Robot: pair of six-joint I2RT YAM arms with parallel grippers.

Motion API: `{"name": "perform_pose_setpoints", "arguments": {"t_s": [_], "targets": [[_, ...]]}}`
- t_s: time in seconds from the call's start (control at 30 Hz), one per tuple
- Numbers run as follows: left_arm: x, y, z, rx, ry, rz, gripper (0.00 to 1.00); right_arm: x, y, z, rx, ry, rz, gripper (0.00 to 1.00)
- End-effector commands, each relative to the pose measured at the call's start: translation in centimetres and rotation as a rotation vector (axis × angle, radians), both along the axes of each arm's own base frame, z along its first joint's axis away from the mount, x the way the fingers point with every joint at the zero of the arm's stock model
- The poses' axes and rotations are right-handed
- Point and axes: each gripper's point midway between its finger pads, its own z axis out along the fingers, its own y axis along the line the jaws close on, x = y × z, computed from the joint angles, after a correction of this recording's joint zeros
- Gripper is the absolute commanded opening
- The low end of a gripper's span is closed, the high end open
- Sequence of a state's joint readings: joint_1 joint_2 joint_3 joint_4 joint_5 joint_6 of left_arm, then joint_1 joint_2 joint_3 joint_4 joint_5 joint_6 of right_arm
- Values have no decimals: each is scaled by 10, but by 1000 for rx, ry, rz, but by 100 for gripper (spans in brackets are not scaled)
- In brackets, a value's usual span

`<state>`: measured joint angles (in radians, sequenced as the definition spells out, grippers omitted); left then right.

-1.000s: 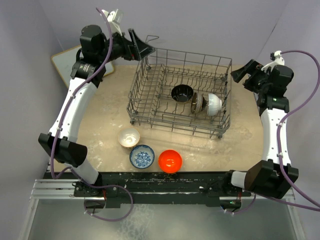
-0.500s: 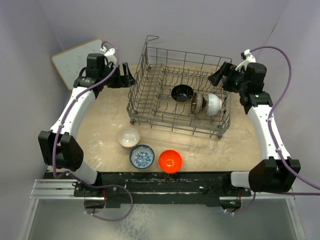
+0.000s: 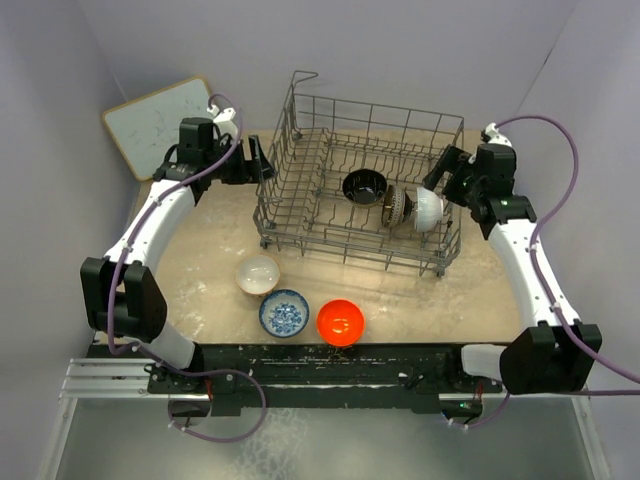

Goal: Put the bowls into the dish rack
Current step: Adjust the dish rack at the center of the board.

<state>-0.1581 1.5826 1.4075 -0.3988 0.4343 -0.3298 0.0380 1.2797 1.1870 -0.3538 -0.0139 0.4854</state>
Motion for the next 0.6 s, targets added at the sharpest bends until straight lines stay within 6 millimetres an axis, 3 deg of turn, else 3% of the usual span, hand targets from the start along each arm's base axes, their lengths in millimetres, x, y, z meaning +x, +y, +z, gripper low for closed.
{"name": "perform_pose_setpoints", "arguments": {"t_s": [0.0, 0.1, 0.27, 0.57], "targets": [[3, -7, 8, -28, -44, -29, 78, -6, -35, 6, -67, -9, -198, 98], [-2, -15, 1, -52, -26, -56, 68, -8, -42, -13, -83, 58, -239, 98], [-9, -32, -9, -63, 1, -93, 52, -6, -47, -27, -94, 87, -272, 98], [-15, -47, -11, -78, 7, -126, 48, -1, -80, -50, -118, 140, -335, 76]]}}
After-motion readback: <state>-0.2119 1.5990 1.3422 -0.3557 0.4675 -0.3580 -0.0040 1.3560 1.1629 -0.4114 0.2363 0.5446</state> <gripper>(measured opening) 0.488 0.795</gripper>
